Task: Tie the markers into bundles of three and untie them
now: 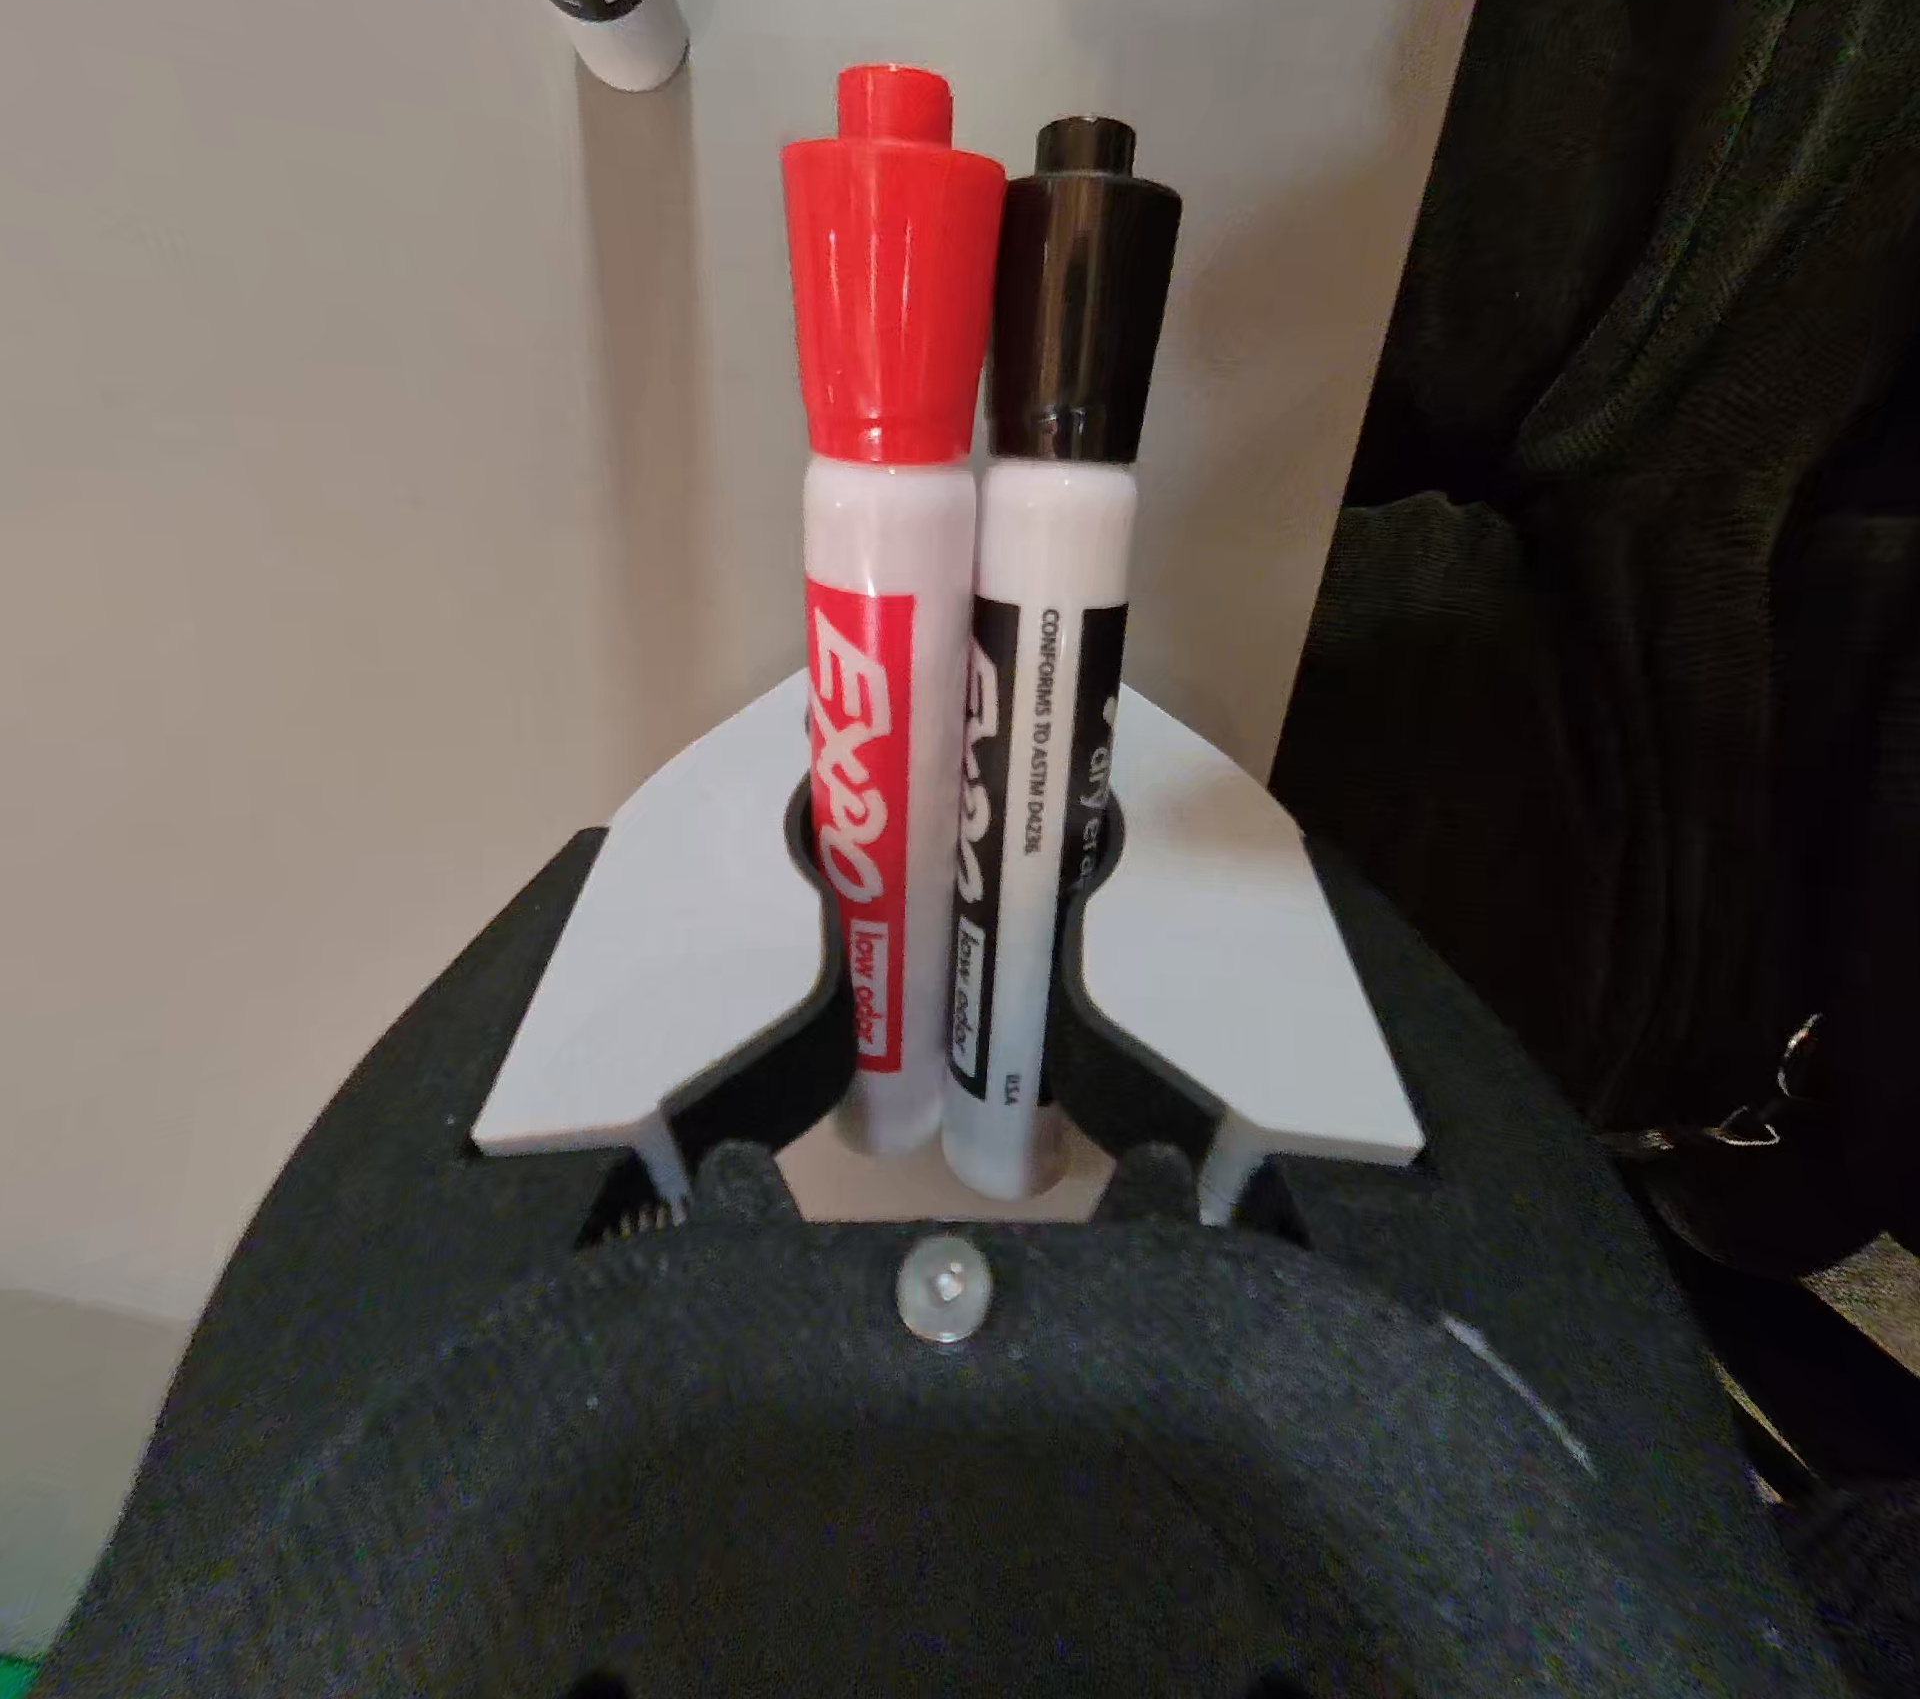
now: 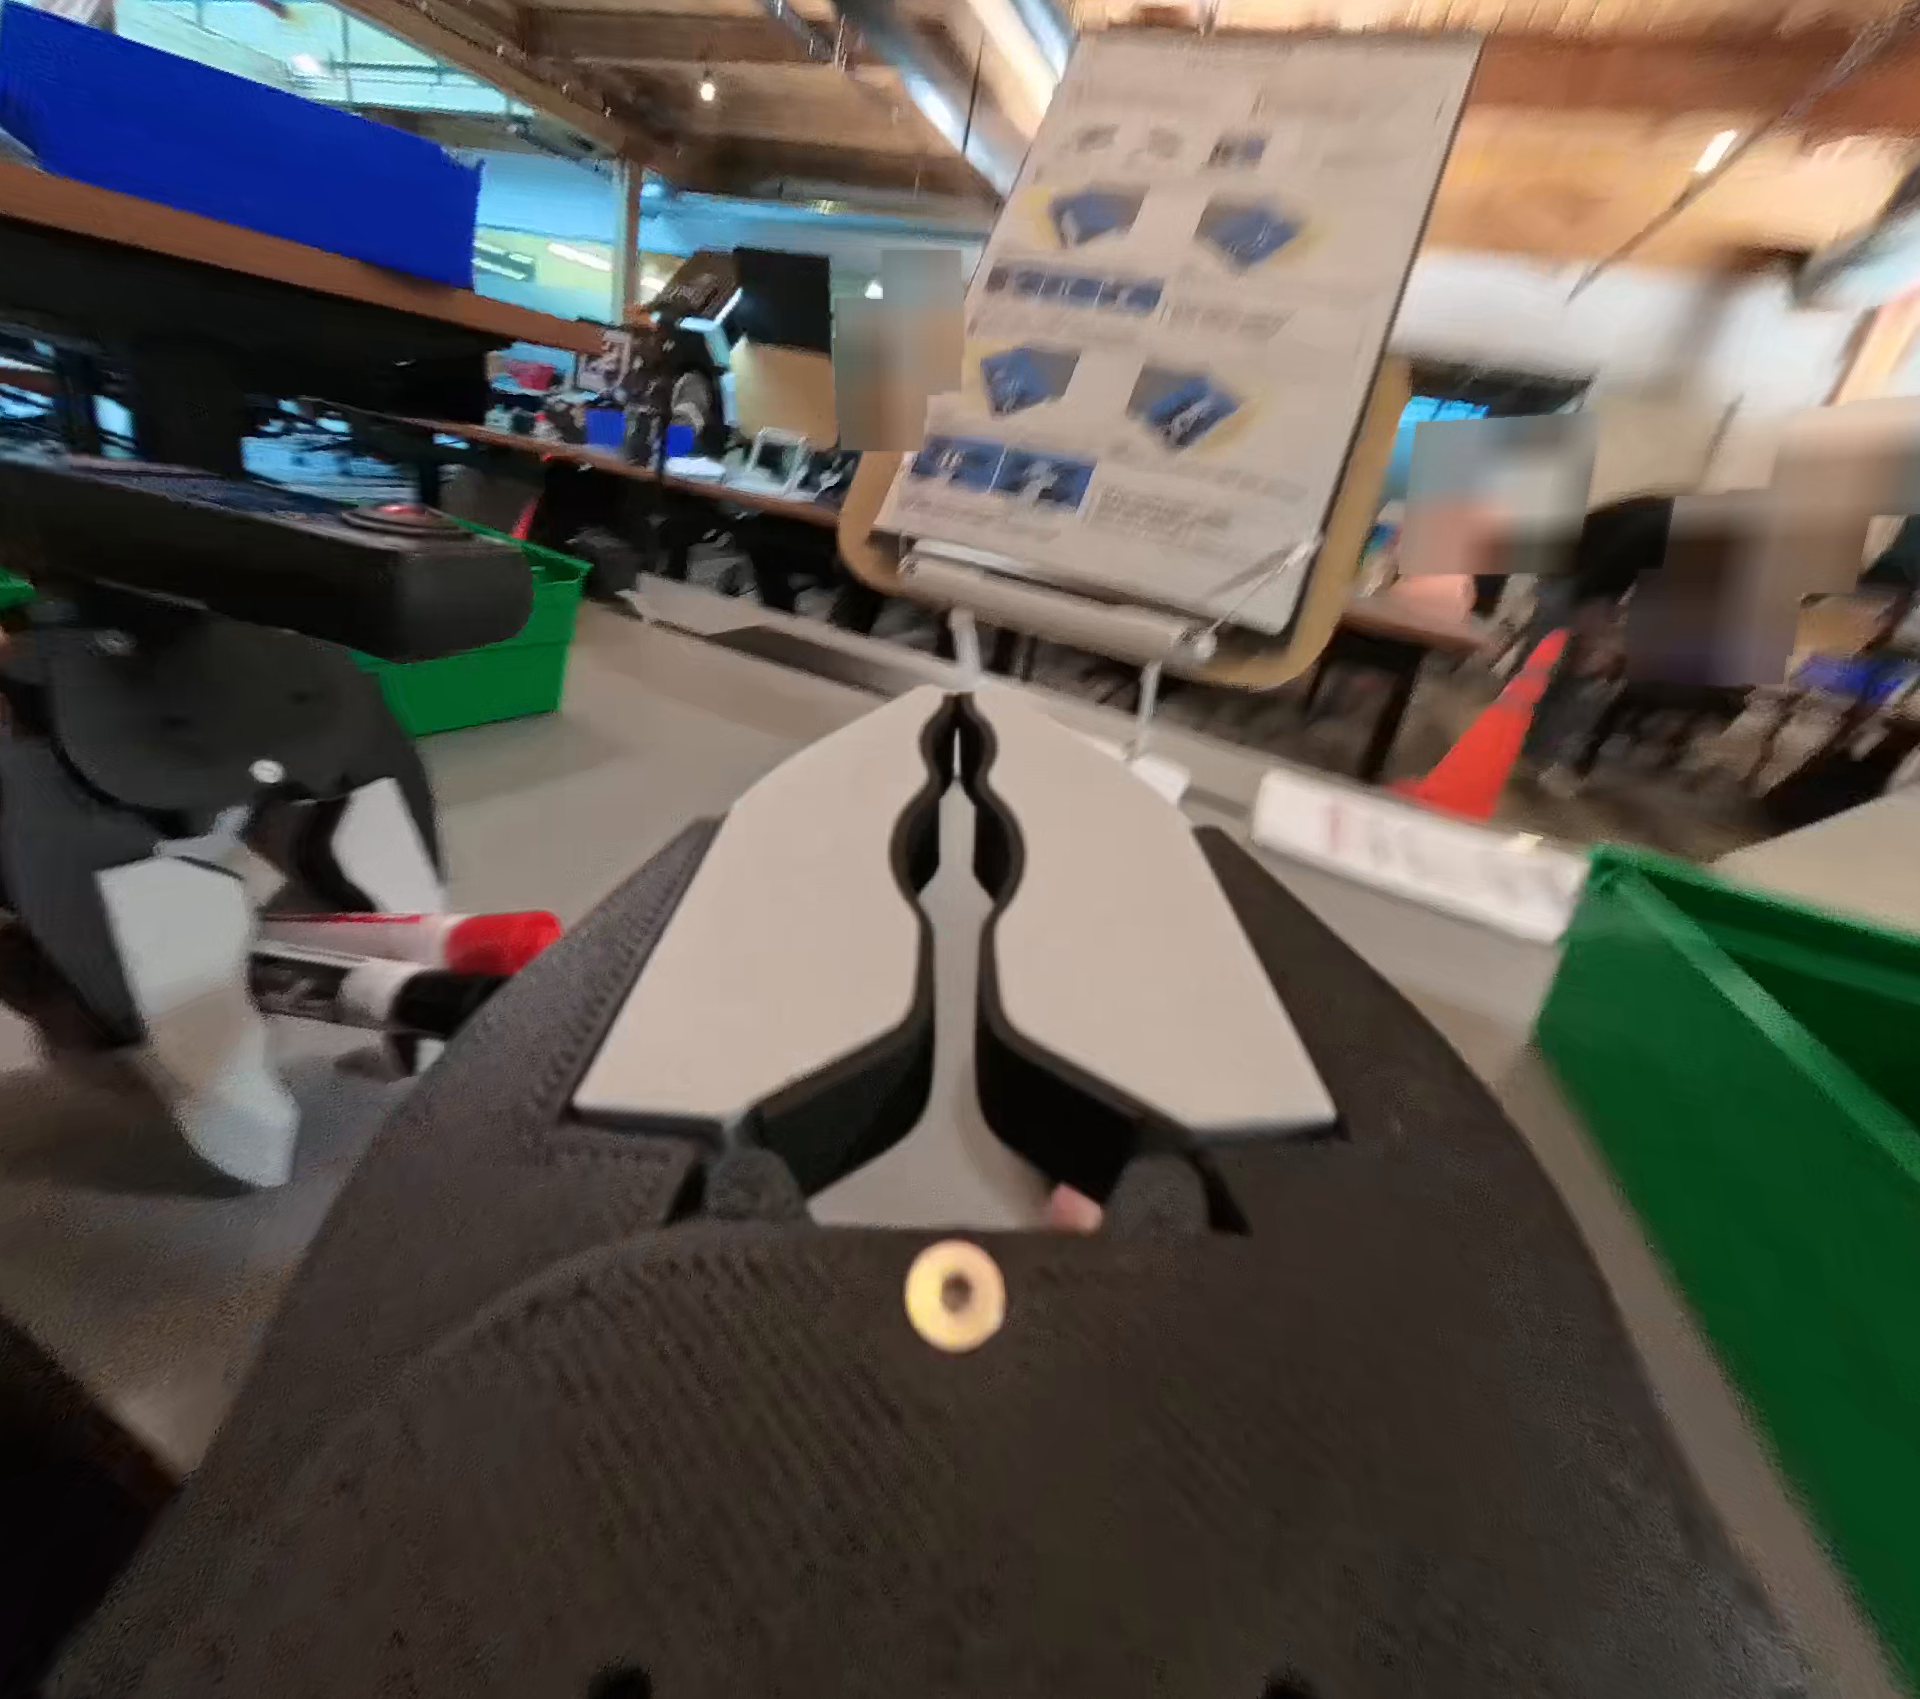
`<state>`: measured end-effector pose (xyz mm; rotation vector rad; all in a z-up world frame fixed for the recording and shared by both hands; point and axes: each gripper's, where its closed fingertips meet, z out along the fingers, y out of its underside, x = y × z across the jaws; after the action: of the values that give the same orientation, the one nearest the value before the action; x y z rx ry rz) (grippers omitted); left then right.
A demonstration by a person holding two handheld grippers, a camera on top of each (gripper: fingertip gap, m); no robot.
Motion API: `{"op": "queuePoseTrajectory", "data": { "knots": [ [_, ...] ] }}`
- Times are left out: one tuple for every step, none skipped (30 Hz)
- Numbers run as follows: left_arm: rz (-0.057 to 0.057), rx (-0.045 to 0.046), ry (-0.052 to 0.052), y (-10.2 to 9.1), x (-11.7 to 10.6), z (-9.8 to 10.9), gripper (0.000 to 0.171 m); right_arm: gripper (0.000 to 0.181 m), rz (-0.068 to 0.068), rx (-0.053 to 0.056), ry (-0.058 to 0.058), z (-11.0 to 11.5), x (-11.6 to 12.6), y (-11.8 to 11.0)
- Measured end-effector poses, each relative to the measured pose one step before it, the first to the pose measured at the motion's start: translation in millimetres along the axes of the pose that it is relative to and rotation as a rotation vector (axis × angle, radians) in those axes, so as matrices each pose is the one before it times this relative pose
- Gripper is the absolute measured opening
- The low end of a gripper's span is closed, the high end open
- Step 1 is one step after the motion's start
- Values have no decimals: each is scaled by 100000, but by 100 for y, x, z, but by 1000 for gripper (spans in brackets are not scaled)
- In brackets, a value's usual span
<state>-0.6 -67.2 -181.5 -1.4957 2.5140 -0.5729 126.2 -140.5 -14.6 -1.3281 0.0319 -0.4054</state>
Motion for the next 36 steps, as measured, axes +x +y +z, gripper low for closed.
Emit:
{"op": "queuePoseTrajectory", "data": {
  "knots": [
    [-144, 634, 818, -99, 177, -120, 43, 0, -5747, 2306, -756, -308, 45, -470],
    [-499, 819, 1036, -152, 194, -141, 43, 0, -4079, 336, -1348, -239, -72, -219],
    [-481, 821, 564, -186, 112, -159, 43, 0, -1061, -1598, -2517, -218, -269, 73],
    [-136, 545, 514, -180, 107, -151, 43, 0, 2520, -4161, -4728, -216, -598, 524],
    [2, 272, 630, -133, 89, -145, 43, 0, 4510, -5189, -7243, -52, -998, 833],
    [-375, -50, 985, -111, 51, -171, 43, 1, 5296, -4566, -10109, 107, -1399, 817],
    [-871, -432, 1502, -95, 10, -191, 43, 6, 5115, -2431, -10304, 198, -1479, 513],
    [-1285, -40, 1092, -170, -115, -226, 43, 13, 2907, -1214, -8028, 331, -1092, 366],
    [-1075, 453, 1610, -197, -26, -232, 44, 16, 43, -1604, -3854, 461, -446, 409],
    [-721, 521, 2063, -163, 64, -190, 44, 19, -2842, -2620, -894, 441, -32, 495],
    [-493, 14, 700, -62, -169, -165, 44, 24, -5954, -3231, -863, 308, -69, 530],
    [-448, -495, -388, -24, -387, -161, 44, 26, -8629, -2597, -901, 283, -142, 443],
    [-417, -774, -85, -72, -412, -142, 44, 27, -10098, -1182, 82, 312, -65, 203],
    [126, -712, 460, -197, -300, -169, 44, 28, -9878, -178, 345, 330, -31, 51],
    [729, -128, 1089, -342, -120, -181, 44, 29, -8531, 313, -612, 359, -153, 80],
    [706, 175, 898, -420, -15, -205, 44, 31, -6651, 527, -175, 479, -140, 154],
    [638, -106, 726, -386, 130, -198, 44, 36, -4581, 639, 1361, 426, 155, 103],
    [170, -975, 1238, -265, 346, -171, 44, 40, -3433, 705, 846, 410, 130, -6],
    [310, -1262, 461, -192, 361, -144, 44, 42, -2999, 1149, -184, 252, 106, -187],
    [909, -452, -812, -192, 279, -127, 43, 45, -2524, 2077, -37, 26, 170, -329],
    [866, 529, 778, -166, 586, -62, 43, 46, -1542, 3093, -332, -242, 109, -443],
    [549, 783, 1357, -58, 633, 18, 44, 46, -367, 3499, -444, -296, 21, -611],
    [-7, 683, 288, 25, 425, 70, 44, 45, 23, 3202, -1055, -312, -128, -664],
    [-85, 40, 749, 162, 461, 139, 44, 45, -876, 1970, -1878, -194, -286, -543],
    [-195, -619, 519, 212, 358, 170, 44, 45, -2793, 742, -1424, -72, -358, -381],
    [-176, -836, -221, 202, 209, 172, 44, 45, -4682, 155, -1051, 5, -413, -261],
    [-271, -882, 103, 186, 246, 198, 44, 45, -5478, -438, -258, 87, -385, -72],
    [-131, -834, 220, 186, 262, 212, 44, 45, -5180, -503, 592, 103, -253, 31],
    [367, -930, -279, 204, 177, 230, 44, 45, -4139, 128, -1047, 12, -448, -88],
    [147, -1032, -66, 200, 150, 232, 43, 44, -3188, -161, -3241, -29, -733, -76],
    [-293, -1098, 353, 172, 125, 246, 43, 44, -2578, -1183, -2941, 205, -540, 131],
    [-291, -1031, 345, 149, 71, 219, 43, 45, -2150, -1303, -2939, 237, -511, 205],
    [-303, -947, 435, 104, 66, 200, 43, 45, -1874, -1178, -2612, 198, -417, 165],
    [-98, -665, 371, 39, 54, 189, 43, 45, -1568, -626, -1025, 132, -147, 92],
    [54, -425, 342, -16, 50, 184, 43, 44, -944, -116, -661, 74, -76, 20],
    [43, -512, 473, -15, 83, 185, 43, 41, -329, 27, -318, 3, -12, -16]
  ]
}}
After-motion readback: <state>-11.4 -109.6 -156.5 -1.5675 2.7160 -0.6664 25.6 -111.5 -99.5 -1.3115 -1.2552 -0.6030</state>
